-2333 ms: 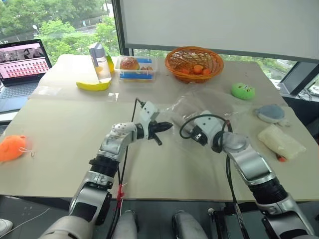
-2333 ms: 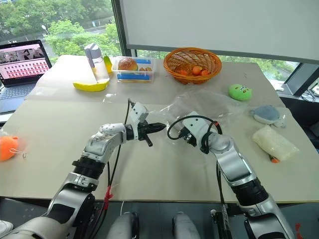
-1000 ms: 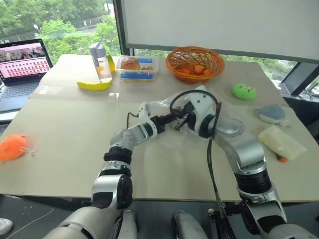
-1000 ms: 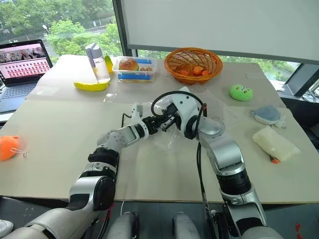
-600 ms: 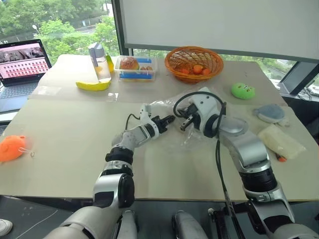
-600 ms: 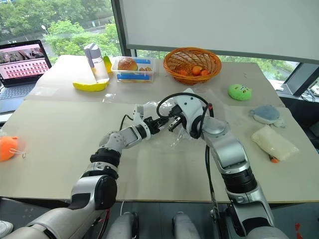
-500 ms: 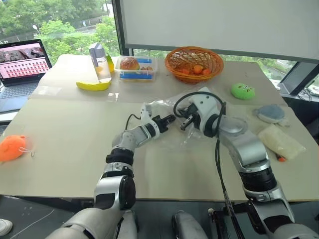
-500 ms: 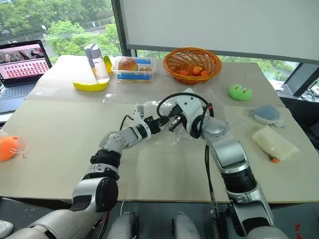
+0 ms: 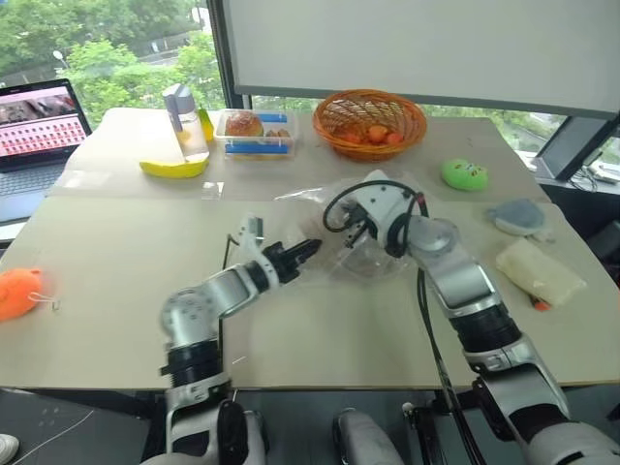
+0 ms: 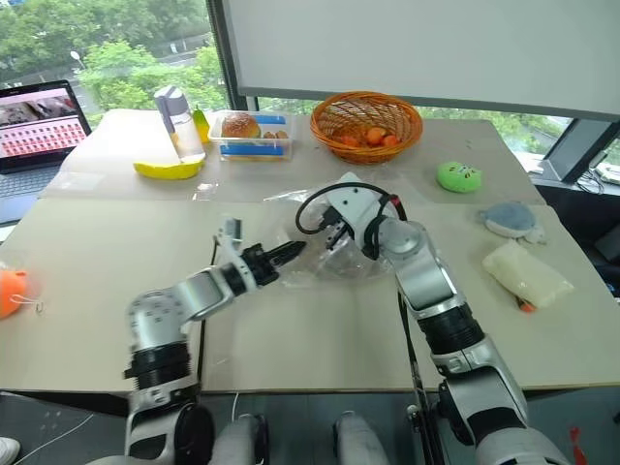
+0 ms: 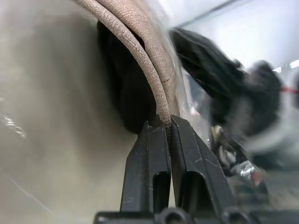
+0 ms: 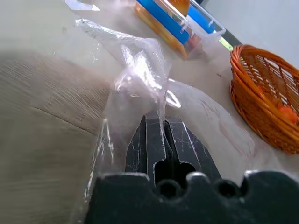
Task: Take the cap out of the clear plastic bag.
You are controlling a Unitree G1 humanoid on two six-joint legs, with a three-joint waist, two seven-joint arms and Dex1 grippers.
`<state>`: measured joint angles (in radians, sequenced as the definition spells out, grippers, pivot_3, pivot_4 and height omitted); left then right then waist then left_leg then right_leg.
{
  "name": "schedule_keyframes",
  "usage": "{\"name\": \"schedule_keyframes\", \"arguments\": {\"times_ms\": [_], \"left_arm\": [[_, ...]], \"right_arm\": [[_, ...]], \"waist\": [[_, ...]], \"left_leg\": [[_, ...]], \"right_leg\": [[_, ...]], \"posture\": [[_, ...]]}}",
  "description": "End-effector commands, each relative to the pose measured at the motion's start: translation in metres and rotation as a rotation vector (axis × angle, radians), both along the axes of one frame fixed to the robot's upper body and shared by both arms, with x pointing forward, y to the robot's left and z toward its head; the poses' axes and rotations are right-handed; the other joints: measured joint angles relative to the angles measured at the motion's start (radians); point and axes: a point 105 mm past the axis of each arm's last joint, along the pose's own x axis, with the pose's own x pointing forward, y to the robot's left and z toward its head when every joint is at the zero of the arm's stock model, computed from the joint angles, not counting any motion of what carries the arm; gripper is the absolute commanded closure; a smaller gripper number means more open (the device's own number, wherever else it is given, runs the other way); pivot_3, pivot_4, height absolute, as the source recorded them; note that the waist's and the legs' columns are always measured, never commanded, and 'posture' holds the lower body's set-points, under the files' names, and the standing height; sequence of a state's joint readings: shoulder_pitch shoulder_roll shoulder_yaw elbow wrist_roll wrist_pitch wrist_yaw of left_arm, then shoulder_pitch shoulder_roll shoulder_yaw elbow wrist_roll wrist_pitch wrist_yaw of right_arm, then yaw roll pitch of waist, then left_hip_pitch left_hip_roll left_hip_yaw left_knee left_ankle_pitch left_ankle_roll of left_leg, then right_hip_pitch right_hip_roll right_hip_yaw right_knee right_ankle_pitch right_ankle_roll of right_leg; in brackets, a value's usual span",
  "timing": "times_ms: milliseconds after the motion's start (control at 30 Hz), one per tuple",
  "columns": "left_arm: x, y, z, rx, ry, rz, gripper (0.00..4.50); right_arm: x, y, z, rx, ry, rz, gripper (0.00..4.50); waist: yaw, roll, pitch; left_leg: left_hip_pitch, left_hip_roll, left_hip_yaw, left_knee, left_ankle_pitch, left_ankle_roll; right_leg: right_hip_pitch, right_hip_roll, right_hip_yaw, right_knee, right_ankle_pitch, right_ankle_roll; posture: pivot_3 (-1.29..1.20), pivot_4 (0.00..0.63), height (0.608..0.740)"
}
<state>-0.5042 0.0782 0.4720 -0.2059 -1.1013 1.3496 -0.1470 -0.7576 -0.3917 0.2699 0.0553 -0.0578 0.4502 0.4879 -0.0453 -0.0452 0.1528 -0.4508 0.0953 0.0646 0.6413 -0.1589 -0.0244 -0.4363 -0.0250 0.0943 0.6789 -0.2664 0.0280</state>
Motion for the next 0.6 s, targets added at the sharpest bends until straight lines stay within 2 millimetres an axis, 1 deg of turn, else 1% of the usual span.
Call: {"name": "schedule_keyframes", "arguments": {"times_ms": [33, 67, 133, 233, 300, 333, 367, 400, 533, 600], "left_arm": [[-0.032, 0.004, 0.046, -0.07, -0.217, -0.094, 4.47], [-0.038, 0.014, 0.055, -0.085, -0.258, -0.068, 4.47], [-0.046, 0.031, 0.062, -0.071, -0.297, -0.014, 4.47], [-0.049, 0.056, 0.073, -0.046, -0.35, 0.083, 4.47], [-0.05, 0.073, 0.089, -0.099, -0.413, 0.149, 4.47], [-0.05, 0.078, 0.095, -0.114, -0.442, 0.17, 4.47], [-0.052, 0.083, 0.101, -0.125, -0.47, 0.187, 4.47], [-0.058, 0.086, 0.11, -0.166, -0.51, 0.176, 4.47], [-0.084, 0.09, 0.14, -0.34, -0.628, 0.077, 4.47], [-0.096, 0.094, 0.158, -0.433, -0.695, 0.033, 4.47]], "right_arm": [[0.001, 0.004, 0.011, -0.007, -0.048, 0.033, 4.5], [0.002, 0.004, 0.011, -0.008, -0.046, 0.038, 4.5], [0.003, 0.004, 0.009, -0.01, -0.04, 0.046, 4.5], [0.003, 0.003, 0.008, -0.016, -0.037, 0.059, 4.5], [0.003, 0.003, 0.007, -0.022, -0.037, 0.067, 4.5], [0.003, 0.002, 0.006, -0.025, -0.035, 0.07, 4.5], [0.003, 0.002, 0.005, -0.029, -0.031, 0.074, 4.5], [0.003, 0.002, 0.003, -0.037, -0.026, 0.08, 4.5], [0.003, -0.001, 0.001, -0.059, -0.017, 0.095, 4.5], [0.003, -0.003, 0.0, -0.065, -0.011, 0.098, 4.5]], "waist": [[0.002, 0.0, 0.0], [0.005, 0.0, 0.0], [0.006, 0.0, 0.0], [0.006, 0.0, 0.0], [0.008, 0.0, 0.0], [0.008, 0.0, 0.0], [0.009, 0.0, 0.0], [0.01, 0.0, 0.0], [0.013, 0.0, 0.0], [0.016, 0.0, 0.0]], "left_leg": [[0.0, 0.0, 0.0, 0.0, 0.0, 0.0], [0.0, 0.0, 0.0, 0.0, 0.0, 0.0], [0.0, 0.0, 0.0, 0.0, 0.0, 0.0], [0.0, 0.0, 0.0, 0.0, 0.0, 0.0], [0.0, 0.0, 0.0, 0.0, 0.0, 0.0], [0.0, 0.0, 0.0, 0.0, 0.0, -0.001], [0.0, 0.0, 0.0, 0.0, 0.0, -0.001], [0.0, 0.0, 0.0, 0.0, 0.0, -0.001], [0.0, 0.0, 0.0, 0.0, 0.0, -0.001], [0.0, 0.0, 0.0, 0.0, 0.0, -0.001]], "right_leg": [[0.0, 0.0, 0.0, 0.0, 0.0, 0.0], [0.0, 0.0, 0.0, 0.0, 0.0, 0.0], [0.0, -0.001, 0.0, -0.001, 0.0, 0.0], [0.0, -0.001, 0.0, 0.0, 0.0, 0.0], [0.0, -0.001, -0.001, 0.0, 0.0, 0.0], [0.0, -0.001, -0.001, 0.0, 0.0, 0.0], [0.0, -0.001, -0.001, -0.001, 0.0, 0.0], [0.0, -0.001, -0.001, -0.001, 0.0, 0.0], [0.0, -0.001, -0.001, -0.001, 0.0, 0.0], [0.0, -0.001, -0.001, -0.001, 0.0, 0.0]], "posture": [[0.0, 0.15, 0.72], [0.0, 0.15, 0.72], [0.0, 0.15, 0.72], [0.0, 0.15, 0.72], [0.0, 0.15, 0.72], [0.0, 0.15, 0.72], [0.0, 0.15, 0.72], [0.0, 0.15, 0.72], [0.0, 0.15, 0.72], [0.0, 0.15, 0.72]]}}
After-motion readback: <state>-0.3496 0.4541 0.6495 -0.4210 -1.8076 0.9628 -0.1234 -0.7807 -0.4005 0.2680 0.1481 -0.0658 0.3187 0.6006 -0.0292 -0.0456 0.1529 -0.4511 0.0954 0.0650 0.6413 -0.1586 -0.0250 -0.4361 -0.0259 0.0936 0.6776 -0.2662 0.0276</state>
